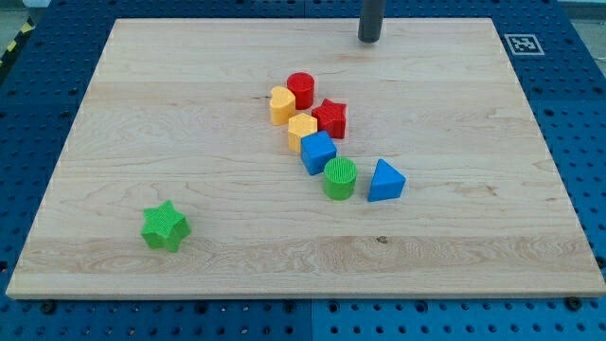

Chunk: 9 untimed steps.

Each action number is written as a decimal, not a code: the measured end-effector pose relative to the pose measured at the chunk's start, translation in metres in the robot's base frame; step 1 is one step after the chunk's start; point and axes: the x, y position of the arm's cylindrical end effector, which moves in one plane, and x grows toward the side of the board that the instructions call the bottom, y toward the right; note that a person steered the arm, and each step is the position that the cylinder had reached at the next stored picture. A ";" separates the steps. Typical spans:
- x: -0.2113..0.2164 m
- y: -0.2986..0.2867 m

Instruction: Point your arm at the bottom right side of the board

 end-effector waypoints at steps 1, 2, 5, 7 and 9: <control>0.001 0.004; 0.033 0.066; 0.247 0.139; 0.249 0.139; 0.334 0.169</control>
